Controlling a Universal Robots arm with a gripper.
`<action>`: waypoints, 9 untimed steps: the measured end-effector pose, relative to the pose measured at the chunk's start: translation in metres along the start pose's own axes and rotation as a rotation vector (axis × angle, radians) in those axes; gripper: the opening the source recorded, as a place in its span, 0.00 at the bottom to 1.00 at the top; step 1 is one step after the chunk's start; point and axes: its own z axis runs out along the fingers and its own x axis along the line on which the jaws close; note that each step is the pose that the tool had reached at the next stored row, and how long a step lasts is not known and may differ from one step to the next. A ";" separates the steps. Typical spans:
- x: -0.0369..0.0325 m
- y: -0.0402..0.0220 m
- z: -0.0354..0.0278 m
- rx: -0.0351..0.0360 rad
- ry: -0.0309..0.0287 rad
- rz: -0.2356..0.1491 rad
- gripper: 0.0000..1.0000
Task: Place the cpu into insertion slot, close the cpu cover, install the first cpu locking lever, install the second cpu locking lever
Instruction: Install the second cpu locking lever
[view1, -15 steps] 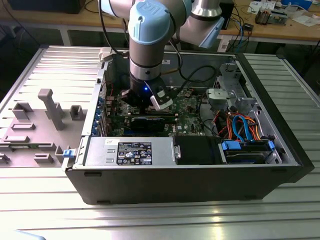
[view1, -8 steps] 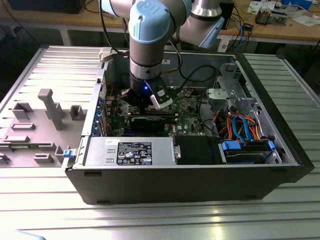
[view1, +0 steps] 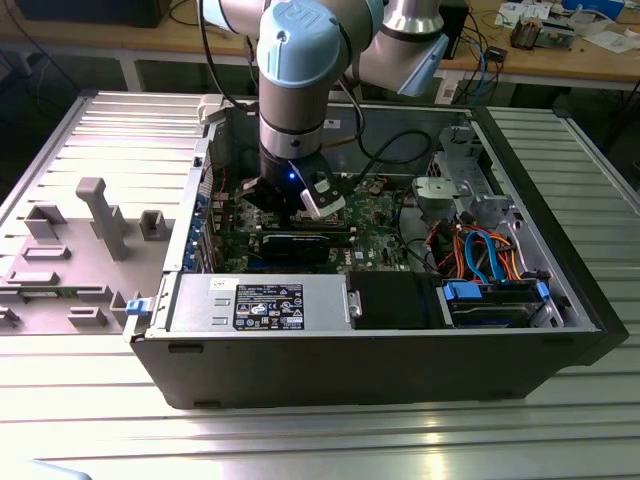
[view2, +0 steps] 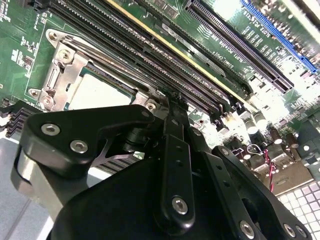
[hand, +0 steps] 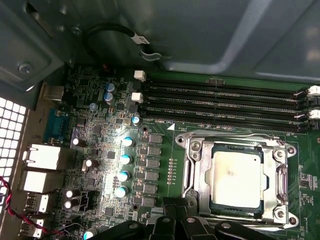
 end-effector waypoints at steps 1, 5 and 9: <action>0.0000 0.0000 0.0000 0.0000 0.0000 0.000 0.11; 0.0001 0.0008 -0.0047 -0.0001 0.0008 0.000 0.11; 0.0003 0.0018 -0.0106 -0.0001 0.0013 0.000 0.11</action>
